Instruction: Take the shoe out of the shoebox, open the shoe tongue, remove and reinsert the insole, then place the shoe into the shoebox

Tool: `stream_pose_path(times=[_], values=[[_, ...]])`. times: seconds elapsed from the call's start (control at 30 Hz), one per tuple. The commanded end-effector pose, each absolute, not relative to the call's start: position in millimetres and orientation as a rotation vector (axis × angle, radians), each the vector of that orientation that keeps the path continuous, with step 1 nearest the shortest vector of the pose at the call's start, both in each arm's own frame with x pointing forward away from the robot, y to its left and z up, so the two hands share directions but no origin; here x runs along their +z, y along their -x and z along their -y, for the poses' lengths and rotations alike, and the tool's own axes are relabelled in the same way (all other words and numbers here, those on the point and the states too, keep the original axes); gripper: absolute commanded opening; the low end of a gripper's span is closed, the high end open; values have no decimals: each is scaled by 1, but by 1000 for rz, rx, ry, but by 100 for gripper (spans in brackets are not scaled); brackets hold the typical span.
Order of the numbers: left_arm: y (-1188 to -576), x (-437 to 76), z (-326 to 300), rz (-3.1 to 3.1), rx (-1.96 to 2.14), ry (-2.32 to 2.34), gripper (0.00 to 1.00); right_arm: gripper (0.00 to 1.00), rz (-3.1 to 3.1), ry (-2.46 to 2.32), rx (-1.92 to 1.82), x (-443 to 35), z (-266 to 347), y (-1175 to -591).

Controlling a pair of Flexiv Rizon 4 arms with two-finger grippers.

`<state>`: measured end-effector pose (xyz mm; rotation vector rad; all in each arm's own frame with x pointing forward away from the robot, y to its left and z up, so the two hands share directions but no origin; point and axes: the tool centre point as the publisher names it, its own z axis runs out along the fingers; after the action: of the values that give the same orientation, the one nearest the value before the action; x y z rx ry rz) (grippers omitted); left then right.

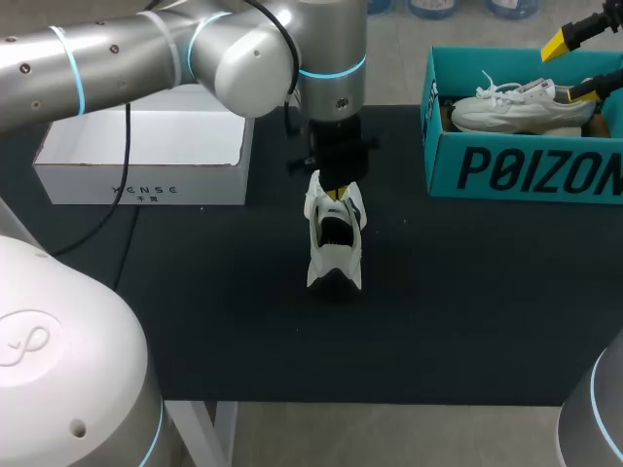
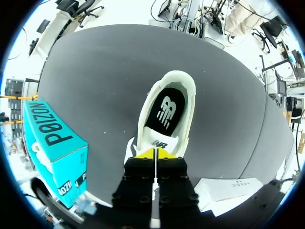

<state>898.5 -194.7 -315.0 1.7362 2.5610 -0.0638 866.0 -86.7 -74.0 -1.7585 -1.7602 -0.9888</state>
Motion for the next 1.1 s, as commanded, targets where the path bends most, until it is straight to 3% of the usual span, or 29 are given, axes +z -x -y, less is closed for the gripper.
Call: stream_pose_path(times=[0.03, 0.17, 0.33, 0.37, 0.43, 0.47, 0.53, 0.57, 0.6, 1.1], values=[[-867, -307, 189, -2958, 6, -979, 0, 100, 1761, 1760, -986, -74, 86, -866], [-836, -294, 187, -3009, 65, -372, 0, 100, 1761, 1760, -986, -74, 86, -866], [-819, -291, 187, -3006, 71, -44, 0, 100, 1761, 1760, -986, -74, 86, -866], [-818, -292, 186, -3020, 79, -48, 7, 100, 1761, 1760, -986, -74, 86, -866], [-815, -296, 184, -3030, 73, -1, 43, 100, 1761, 1760, -986, -74, 86, -866], [-815, -299, 183, -3033, 63, -20, 56, 100, 1761, 1760, -986, -74, 86, -866], [-812, -303, 181, -3030, 55, 33, 79, 100, 1761, 1760, -986, -74, 86, -866], [-811, -304, 182, -3034, 57, 55, 82, 100, 1761, 1760, -986, -74, 86, -866], [-808, -306, 183, -3023, 49, 86, 98, 100, 1761, 1760, -986, -74, 86, -866], [-807, -340, 198, -3018, 6, 345, 100, 100, 1761, 1760, -986, -74, 86, -866]])
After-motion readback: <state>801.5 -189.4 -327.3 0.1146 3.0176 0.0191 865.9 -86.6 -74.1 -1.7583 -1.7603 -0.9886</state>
